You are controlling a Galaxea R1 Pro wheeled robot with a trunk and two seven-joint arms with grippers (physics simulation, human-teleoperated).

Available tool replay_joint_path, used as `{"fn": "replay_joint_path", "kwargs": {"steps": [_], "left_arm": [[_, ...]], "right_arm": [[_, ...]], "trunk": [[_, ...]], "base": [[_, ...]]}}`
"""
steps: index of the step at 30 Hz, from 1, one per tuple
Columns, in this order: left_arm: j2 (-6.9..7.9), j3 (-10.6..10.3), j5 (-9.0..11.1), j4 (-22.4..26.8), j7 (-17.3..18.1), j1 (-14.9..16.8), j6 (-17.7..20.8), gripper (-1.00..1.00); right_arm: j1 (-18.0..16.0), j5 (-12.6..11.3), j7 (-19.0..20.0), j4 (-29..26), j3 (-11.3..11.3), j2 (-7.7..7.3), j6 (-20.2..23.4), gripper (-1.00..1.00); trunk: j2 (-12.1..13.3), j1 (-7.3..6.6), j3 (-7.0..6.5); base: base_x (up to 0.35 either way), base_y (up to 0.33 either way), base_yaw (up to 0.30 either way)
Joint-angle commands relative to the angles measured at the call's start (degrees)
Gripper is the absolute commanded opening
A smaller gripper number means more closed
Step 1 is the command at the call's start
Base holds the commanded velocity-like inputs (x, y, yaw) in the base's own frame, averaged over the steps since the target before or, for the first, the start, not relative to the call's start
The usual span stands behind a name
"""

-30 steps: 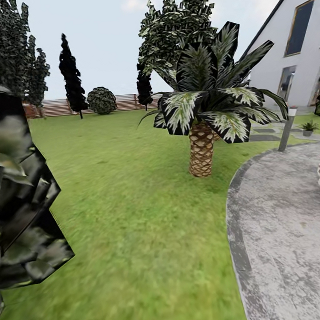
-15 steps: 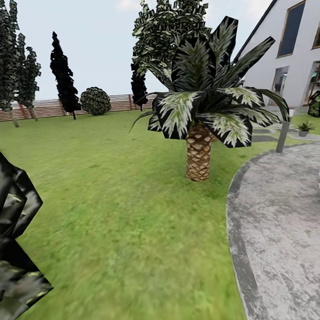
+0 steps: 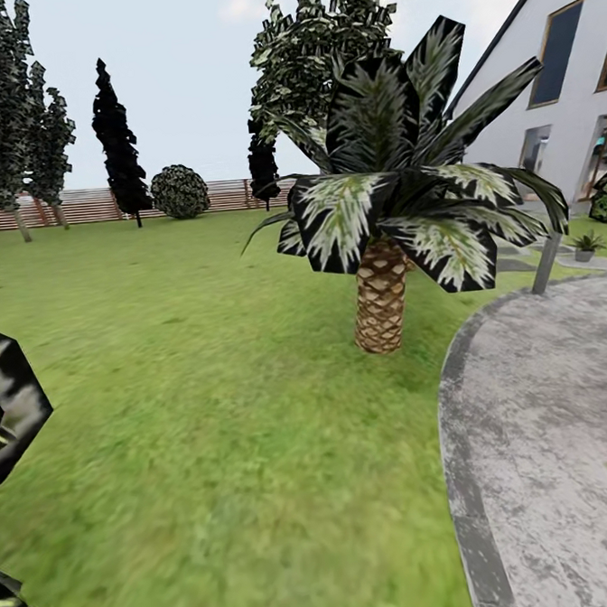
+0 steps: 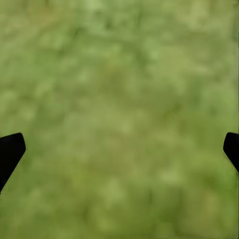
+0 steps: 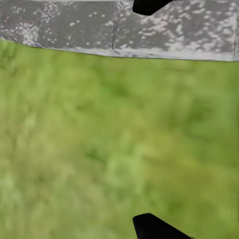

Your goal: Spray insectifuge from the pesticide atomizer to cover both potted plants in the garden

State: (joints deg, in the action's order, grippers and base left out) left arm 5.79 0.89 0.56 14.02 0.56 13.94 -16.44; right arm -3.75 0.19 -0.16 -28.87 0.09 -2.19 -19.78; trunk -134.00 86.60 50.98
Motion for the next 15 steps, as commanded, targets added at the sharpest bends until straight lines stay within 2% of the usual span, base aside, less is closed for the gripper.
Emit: {"fn": "replay_joint_path", "kwargs": {"steps": [1, 15], "left_arm": [[-0.01, 0.1, 0.1, 0.0, 0.1, 0.0, -0.2, 1.00], [0.01, 0.1, 0.1, 0.0, 0.1, 0.0, -0.2, 1.00]], "right_arm": [[0.0, 0.0, 0.0, 0.0, 0.0, 0.00, -0.2, 1.00], [0.0, 0.0, -0.1, 0.0, 0.0, 0.00, -0.2, 1.00]], "trunk": [[0.0, 0.02, 0.06], [0.0, 0.02, 0.06]], "base": [[0.338, -0.074, 0.000], [0.338, -0.078, 0.000]]}}
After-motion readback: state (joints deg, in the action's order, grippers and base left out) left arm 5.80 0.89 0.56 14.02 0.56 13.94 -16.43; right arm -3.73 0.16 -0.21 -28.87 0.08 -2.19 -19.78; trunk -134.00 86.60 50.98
